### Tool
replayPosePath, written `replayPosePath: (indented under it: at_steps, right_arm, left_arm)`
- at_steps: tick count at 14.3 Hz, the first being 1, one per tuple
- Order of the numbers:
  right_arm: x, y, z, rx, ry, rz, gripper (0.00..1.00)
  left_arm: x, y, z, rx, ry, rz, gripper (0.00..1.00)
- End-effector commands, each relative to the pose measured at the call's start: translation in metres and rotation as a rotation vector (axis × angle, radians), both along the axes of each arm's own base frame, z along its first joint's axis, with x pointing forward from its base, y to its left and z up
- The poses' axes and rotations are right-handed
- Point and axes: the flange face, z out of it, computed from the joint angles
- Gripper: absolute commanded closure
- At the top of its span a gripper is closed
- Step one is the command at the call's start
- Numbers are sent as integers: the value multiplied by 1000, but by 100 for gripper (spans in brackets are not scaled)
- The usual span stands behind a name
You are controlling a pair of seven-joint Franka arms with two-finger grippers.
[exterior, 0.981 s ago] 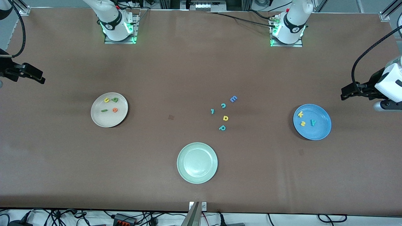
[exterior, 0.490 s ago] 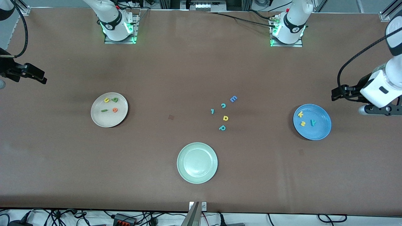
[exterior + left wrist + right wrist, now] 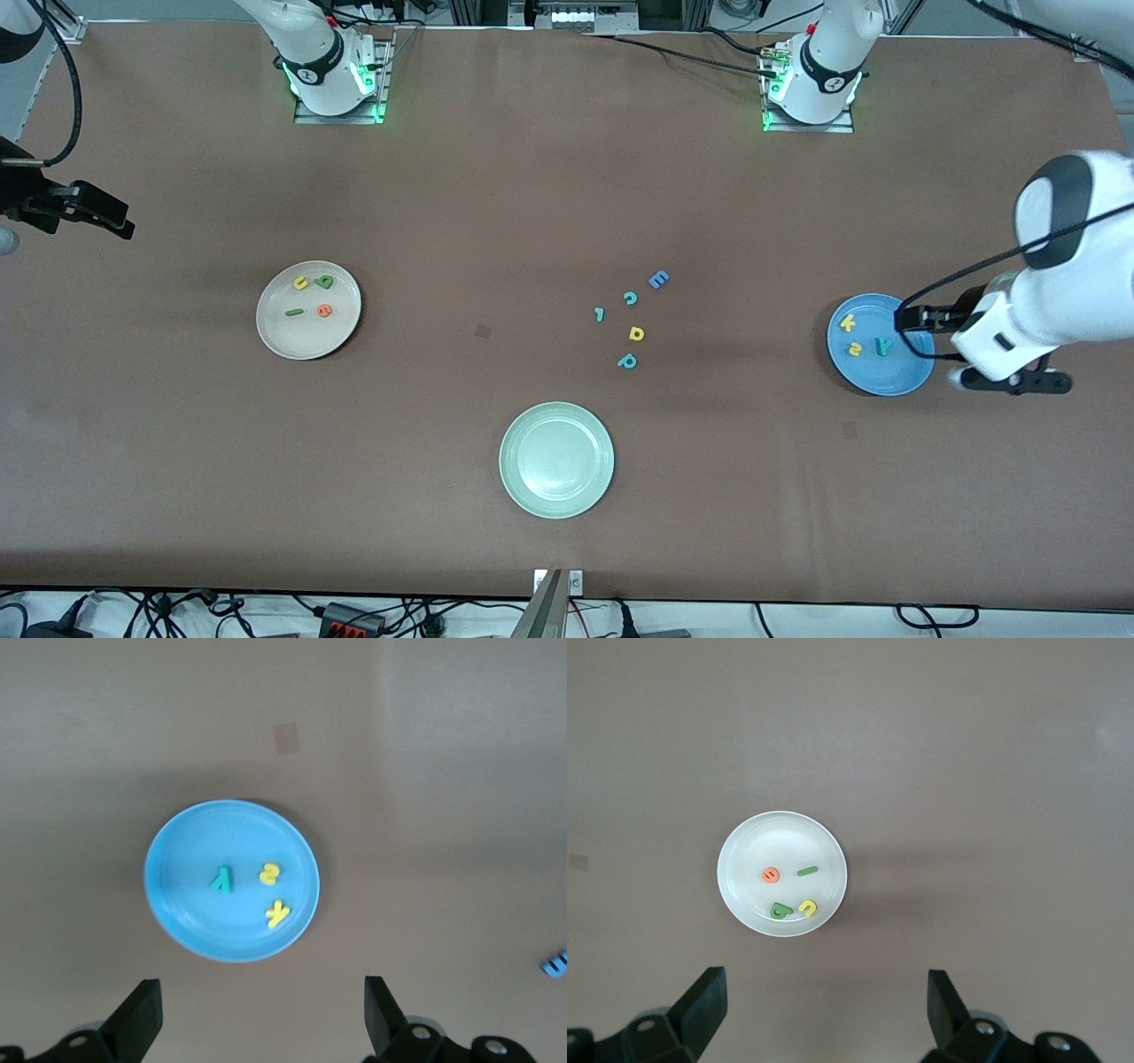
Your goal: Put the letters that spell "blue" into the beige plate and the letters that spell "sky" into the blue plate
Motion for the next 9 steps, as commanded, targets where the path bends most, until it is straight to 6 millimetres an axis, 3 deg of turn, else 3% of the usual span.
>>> replayPosePath:
  at_steps: [1,4,9]
  right_arm:
    - [1,-2,2,7,5,14,0]
    - [2,-1,0,4,7,18,0]
    - [3,-1,-3,1,7,18,0]
  left_arm:
    - [15,-8,-41,-8,13,4,0]
    - [13,-8,-81,-10,37,5,0]
    - [-2,-8,-127,-10,11,4,0]
